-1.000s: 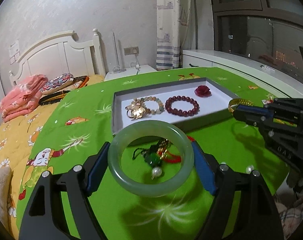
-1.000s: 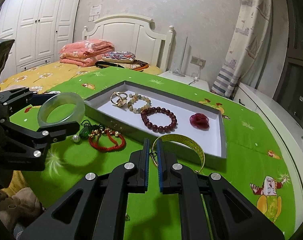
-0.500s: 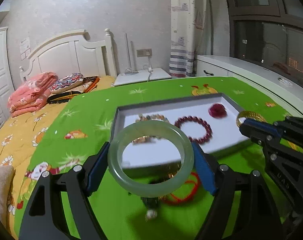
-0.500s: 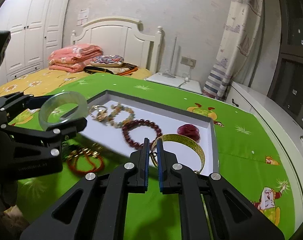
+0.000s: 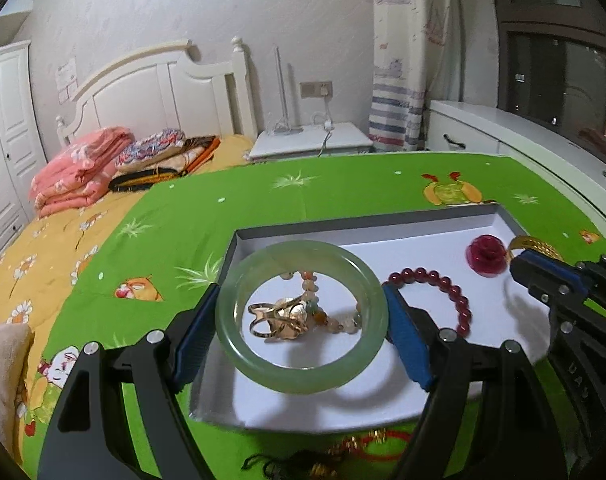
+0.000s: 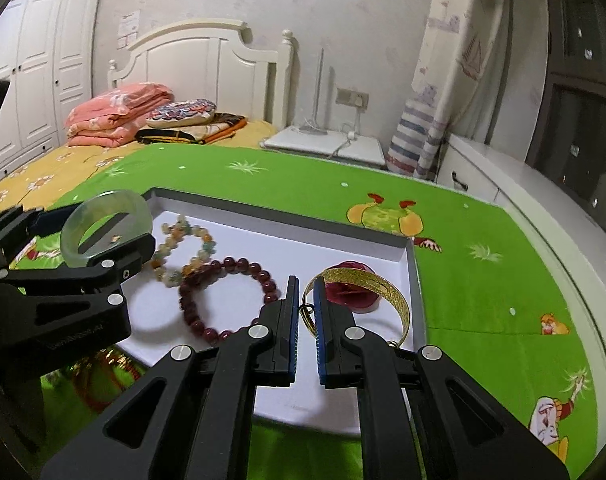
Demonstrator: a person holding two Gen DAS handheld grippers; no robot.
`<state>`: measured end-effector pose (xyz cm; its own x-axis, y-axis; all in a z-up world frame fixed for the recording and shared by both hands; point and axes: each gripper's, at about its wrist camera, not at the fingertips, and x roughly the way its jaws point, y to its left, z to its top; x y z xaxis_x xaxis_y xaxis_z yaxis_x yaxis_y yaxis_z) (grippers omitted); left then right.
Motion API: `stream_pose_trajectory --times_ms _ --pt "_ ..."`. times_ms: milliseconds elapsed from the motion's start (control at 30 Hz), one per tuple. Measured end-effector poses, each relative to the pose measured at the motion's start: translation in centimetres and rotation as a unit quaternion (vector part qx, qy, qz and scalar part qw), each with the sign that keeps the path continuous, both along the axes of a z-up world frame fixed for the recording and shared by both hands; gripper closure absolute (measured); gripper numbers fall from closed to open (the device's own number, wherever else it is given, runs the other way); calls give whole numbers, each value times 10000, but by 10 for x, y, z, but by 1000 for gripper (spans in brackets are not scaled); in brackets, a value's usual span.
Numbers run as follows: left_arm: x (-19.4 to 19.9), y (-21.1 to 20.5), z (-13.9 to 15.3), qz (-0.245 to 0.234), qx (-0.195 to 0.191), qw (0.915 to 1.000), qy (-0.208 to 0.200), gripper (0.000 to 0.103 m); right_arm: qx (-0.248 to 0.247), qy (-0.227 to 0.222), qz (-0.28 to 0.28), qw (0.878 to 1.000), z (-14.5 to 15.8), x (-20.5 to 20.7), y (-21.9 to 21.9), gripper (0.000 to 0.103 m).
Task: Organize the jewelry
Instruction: 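Carry jade and gold bangles into the grey tray and open both grippers, then grasp the red string bracelet with gold beads with the right gripper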
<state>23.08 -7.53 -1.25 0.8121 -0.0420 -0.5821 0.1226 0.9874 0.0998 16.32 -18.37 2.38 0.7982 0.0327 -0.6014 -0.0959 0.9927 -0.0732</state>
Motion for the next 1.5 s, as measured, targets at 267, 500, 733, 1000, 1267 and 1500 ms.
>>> stream_pose_trajectory --times_ms 267,500,733,1000,1267,1500 --pt "30 12 -19 217 -156 9977 625 26 144 313 -226 9992 -7 25 -10 93" --pt "19 14 -10 110 6 9992 385 20 171 234 -249 9993 -6 20 -9 74" --pt "-9 27 5 377 60 9993 21 7 258 115 -203 9994 3 -1 -8 73" --pt "-71 58 3 555 484 9962 -468 5 173 -24 7 9998 2 -53 -1 69" --pt "-106 99 -7 624 343 9961 -521 5 209 45 226 9995 -2 -90 13 62" --pt "-107 116 -11 569 45 9979 -314 5 217 263 738 9967 -5 -100 51 62"
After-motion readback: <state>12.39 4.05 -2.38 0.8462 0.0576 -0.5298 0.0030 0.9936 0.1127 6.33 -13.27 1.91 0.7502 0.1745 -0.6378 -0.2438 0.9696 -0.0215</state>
